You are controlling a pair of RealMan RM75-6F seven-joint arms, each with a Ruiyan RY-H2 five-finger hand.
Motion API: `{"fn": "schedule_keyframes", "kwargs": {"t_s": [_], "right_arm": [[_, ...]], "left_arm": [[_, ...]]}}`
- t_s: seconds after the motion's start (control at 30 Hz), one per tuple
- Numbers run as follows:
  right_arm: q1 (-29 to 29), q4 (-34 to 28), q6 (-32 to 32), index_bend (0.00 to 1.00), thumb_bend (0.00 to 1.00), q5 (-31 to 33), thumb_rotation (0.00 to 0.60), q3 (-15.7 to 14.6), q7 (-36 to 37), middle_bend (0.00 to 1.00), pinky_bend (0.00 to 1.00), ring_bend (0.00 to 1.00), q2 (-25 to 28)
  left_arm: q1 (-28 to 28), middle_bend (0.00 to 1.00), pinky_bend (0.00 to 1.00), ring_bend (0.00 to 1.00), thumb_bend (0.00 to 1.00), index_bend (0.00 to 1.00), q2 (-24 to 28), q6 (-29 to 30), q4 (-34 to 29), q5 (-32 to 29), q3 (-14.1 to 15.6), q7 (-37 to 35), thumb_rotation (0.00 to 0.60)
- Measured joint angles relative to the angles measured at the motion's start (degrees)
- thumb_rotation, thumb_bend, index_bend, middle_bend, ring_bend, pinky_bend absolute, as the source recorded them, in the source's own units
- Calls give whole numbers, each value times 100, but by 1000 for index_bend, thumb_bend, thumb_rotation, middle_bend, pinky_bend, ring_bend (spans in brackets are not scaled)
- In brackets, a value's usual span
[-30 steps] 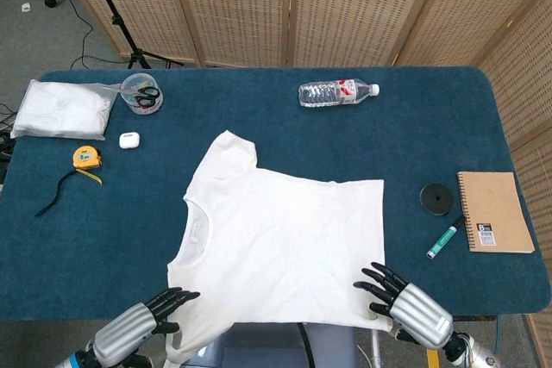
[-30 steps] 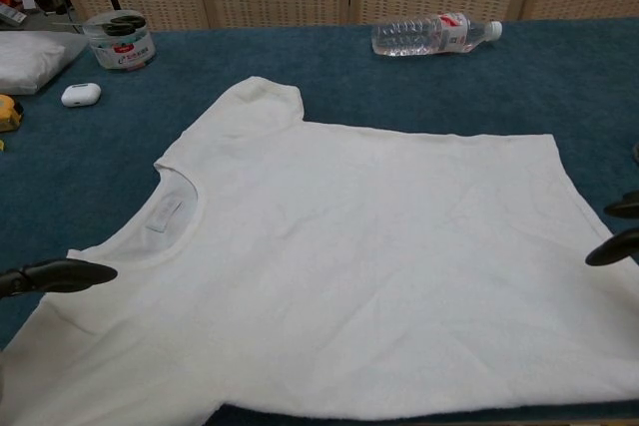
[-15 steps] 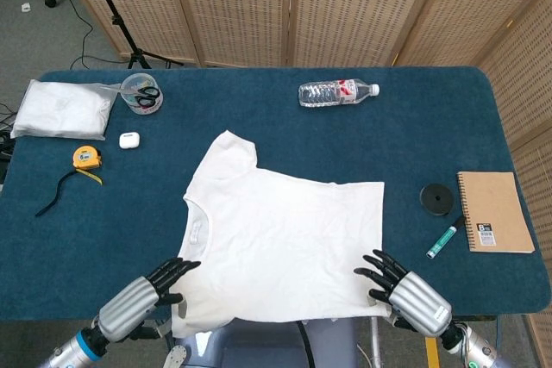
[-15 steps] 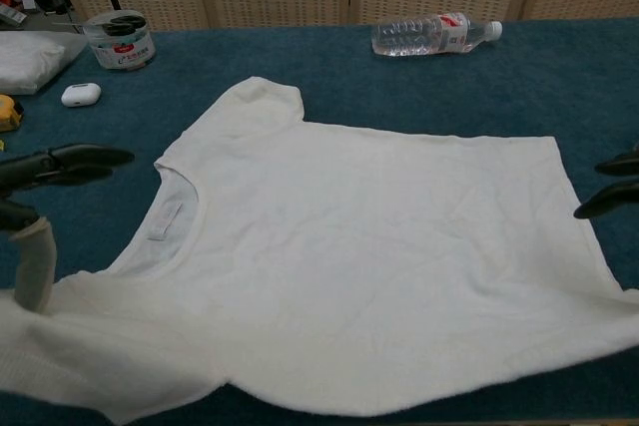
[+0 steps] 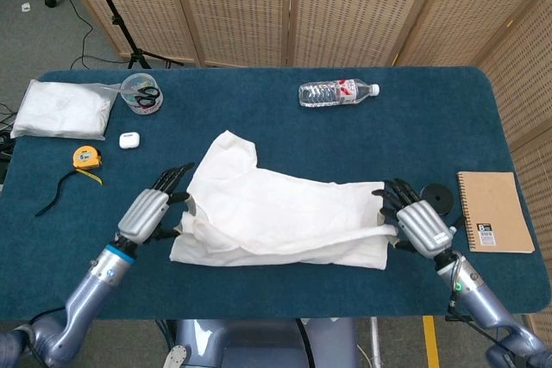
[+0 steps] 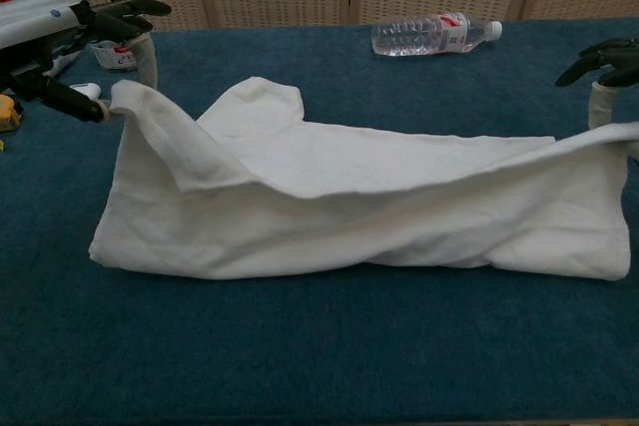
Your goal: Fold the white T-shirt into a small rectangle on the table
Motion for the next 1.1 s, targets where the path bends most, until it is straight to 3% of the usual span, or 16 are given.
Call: {"fn": "schedule_keyframes", "kwargs": {"t_s": [0.23, 0.6, 0.63, 0.7, 0.77, 0.8, 0.83, 0.9, 1.1], "right_arm": [[358, 1004, -826, 675, 724, 636, 600, 320, 320, 198, 0, 0, -446], [732, 2201, -1639, 675, 724, 992, 600, 455, 1057, 198, 0, 0, -1058], [760, 2300, -1693, 665, 723, 1004, 600, 454, 1105, 191, 0, 0, -1101], [794, 2402, -1790, 472, 689, 1011, 600, 435, 1169, 121, 0, 0, -1141], [830, 2421, -1956, 95, 513, 1004, 600, 377, 1220, 16, 0, 0, -1130], [844, 2406, -2038, 27, 406, 1002, 600, 350, 1234, 1, 0, 0, -1106], [856, 2360, -2139, 0, 202, 1009, 600, 324, 1239, 0, 0, 0, -1056], [846, 2281, -2197, 0, 32, 1032, 600, 327, 1226, 0, 0, 0, -1001], [620, 1802, -1482, 0, 0, 1072, 600, 413, 1098, 0, 0, 0, -770]], "left_arm": [[-671, 0, 0, 0, 556, 741, -555, -833, 916, -1192, -646, 721, 600], [-1247, 0, 0, 0, 560, 741, -1217, -1427, 1886, -1977, -984, 1104, 600], [-1278, 0, 0, 0, 560, 741, -1248, -1440, 1938, -2006, -1001, 1131, 600], [-1343, 0, 0, 0, 560, 741, -1307, -1457, 2031, -2057, -1032, 1199, 600], [-1402, 0, 0, 0, 560, 741, -1357, -1475, 2105, -2113, -1064, 1253, 600], [-1422, 0, 0, 0, 560, 741, -1371, -1483, 2130, -2131, -1074, 1270, 600], [-1449, 0, 0, 0, 561, 741, -1391, -1493, 2165, -2155, -1086, 1297, 600], [-1497, 0, 0, 0, 561, 741, -1424, -1516, 2224, -2202, -1104, 1343, 600], [-1682, 0, 0, 0, 560, 741, -1554, -1612, 2458, -2352, -1182, 1484, 600]]}}
